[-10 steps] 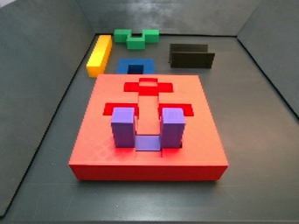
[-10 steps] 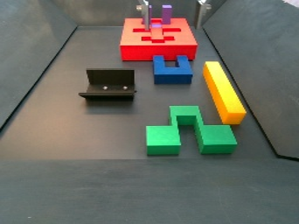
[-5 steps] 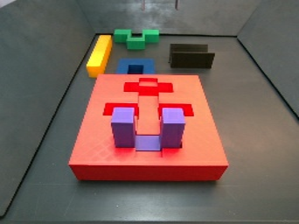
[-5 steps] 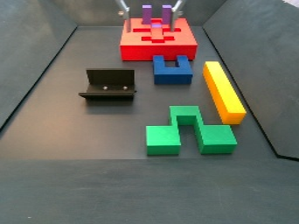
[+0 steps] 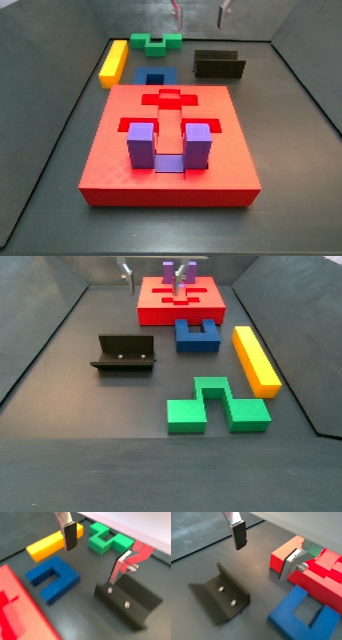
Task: Pick up the blue object. Move up. Place the blue object on the fixture. Regrasp the blue object. Move to above the board. Insert the blue object.
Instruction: Pick up the blue object.
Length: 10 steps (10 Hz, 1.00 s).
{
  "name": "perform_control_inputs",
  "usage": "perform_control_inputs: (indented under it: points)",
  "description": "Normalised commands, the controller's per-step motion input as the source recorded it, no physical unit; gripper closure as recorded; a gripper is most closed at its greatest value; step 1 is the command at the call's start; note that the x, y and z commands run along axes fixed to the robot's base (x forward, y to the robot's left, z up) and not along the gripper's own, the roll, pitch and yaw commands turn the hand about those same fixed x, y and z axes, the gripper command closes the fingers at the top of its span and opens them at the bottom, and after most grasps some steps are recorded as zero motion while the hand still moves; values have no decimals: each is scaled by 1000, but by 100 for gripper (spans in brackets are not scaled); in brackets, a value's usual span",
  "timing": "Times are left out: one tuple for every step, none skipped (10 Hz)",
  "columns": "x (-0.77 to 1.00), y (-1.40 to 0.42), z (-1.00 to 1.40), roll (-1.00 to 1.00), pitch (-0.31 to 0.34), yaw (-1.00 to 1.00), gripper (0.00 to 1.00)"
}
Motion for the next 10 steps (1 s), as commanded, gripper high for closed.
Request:
perform_control_inputs:
  points:
    - [94, -700, -586, 184, 0, 0, 0]
    - [0, -677, -846, 90, -30, 6, 0]
    - [-166, -434, -909, 0, -86, 3, 0]
    - [-326, -94, -674, -87, -101, 40, 0]
    - [-460, 23, -554, -147, -131, 114, 0]
    - [-263, 0, -431, -166, -110, 203, 0]
    - [-349, 0, -206, -166, -131, 177, 0]
    - [-300, 0, 100, -136, -140, 154, 0]
    - [-74, -203, 0, -16, -104, 186, 0]
    - [-366, -303, -260, 27, -129, 54, 0]
